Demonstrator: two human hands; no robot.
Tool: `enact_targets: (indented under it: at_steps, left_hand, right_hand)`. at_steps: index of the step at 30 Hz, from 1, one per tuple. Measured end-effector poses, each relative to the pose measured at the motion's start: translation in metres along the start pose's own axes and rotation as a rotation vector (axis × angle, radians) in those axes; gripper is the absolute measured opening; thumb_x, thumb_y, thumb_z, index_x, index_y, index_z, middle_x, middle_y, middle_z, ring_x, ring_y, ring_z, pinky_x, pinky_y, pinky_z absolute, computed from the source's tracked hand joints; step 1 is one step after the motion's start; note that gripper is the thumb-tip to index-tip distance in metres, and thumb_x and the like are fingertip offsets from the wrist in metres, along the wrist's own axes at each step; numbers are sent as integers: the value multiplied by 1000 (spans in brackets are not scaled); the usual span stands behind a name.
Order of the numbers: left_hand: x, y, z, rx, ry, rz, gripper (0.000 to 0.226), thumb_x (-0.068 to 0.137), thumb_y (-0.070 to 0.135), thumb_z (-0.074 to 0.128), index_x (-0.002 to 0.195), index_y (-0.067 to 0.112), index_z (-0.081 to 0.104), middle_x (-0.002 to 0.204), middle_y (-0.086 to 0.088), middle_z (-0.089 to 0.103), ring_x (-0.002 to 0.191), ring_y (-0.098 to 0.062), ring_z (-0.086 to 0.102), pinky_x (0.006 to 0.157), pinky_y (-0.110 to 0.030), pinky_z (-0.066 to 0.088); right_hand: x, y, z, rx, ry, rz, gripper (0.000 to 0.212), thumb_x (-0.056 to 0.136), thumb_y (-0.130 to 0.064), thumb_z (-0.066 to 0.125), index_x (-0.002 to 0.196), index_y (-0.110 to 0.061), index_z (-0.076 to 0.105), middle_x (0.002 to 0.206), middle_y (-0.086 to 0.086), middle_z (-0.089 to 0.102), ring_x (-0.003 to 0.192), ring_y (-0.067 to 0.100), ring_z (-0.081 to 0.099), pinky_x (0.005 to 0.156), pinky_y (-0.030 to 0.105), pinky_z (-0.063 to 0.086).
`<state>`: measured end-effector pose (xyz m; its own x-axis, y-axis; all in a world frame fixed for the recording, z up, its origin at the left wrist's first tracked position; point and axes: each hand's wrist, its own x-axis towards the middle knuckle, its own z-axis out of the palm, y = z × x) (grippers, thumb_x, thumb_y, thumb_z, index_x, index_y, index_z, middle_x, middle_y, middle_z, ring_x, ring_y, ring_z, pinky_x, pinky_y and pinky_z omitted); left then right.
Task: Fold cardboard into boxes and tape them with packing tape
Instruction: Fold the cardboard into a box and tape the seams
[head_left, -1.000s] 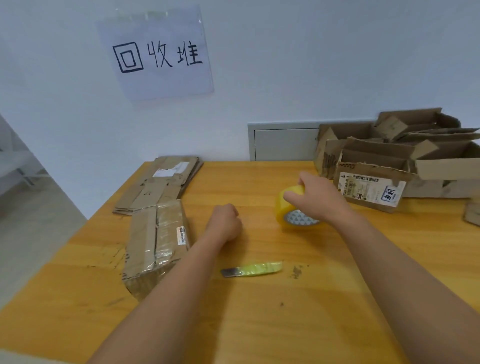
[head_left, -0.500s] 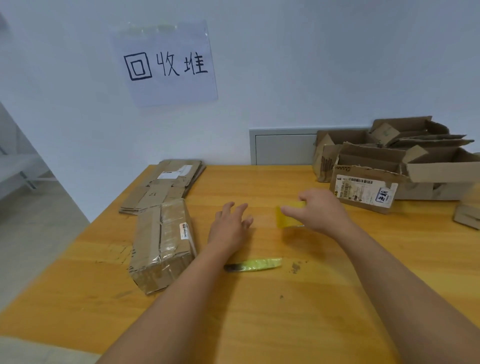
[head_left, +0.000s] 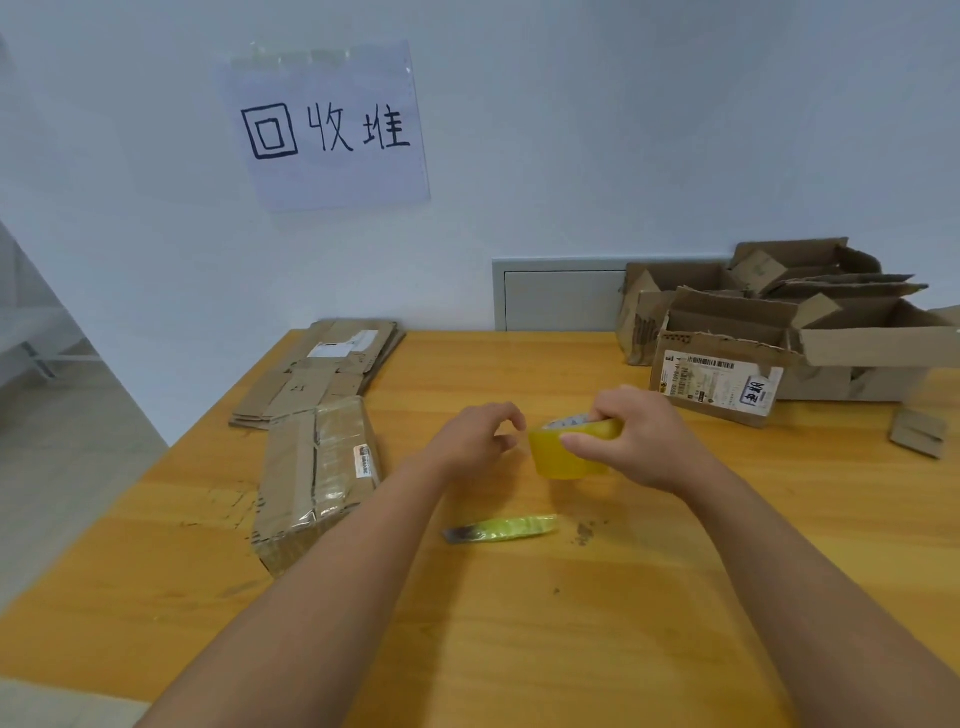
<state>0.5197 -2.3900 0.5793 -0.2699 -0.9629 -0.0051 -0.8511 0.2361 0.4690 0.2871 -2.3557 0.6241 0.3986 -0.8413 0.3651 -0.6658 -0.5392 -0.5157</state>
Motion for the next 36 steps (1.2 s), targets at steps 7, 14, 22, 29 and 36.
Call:
enact_targets:
  at_steps: [7,14,22,29,36]
  left_hand:
    - [14,10,0,109,-92,-22,21,95,15,57,112,21,66,113,1,64,107,-21,58,87,-30,45]
    - [-12,15,-19,335,-80,73,24,87,1,48,88,23,57,92,5,63,88,-24,57,66,-33,41]
    - [-84,39,-87,285,64,108,38,97,3,52,122,32,58,112,12,58,92,-11,58,80,-37,52]
    - [-154,29,-116,197,78,-61,37,100,8,45,127,34,43,110,15,57,99,-8,57,90,-38,51]
    - [-220,-3,-118,43,195,-59,44,99,5,45,110,48,50,111,22,55,96,-1,55,74,-19,49]
  right_hand:
    - [-16,9,-14,71,-57,87,65,61,-73,65,70,-8,58,76,6,58,70,15,47,63,38,40]
    - [-31,23,-14,216,52,83,59,63,-70,68,63,-11,56,68,4,55,63,11,46,59,33,35]
    - [-27,1,-45,506,174,15,47,66,-57,68,59,-12,58,55,-6,52,54,3,48,50,13,37]
    - [-10,-42,-40,549,105,-116,62,67,-56,71,64,3,57,54,4,50,49,9,46,46,18,37]
    - [4,-87,-25,613,82,-103,42,63,-60,69,56,-18,62,50,-8,51,50,3,45,50,18,35]
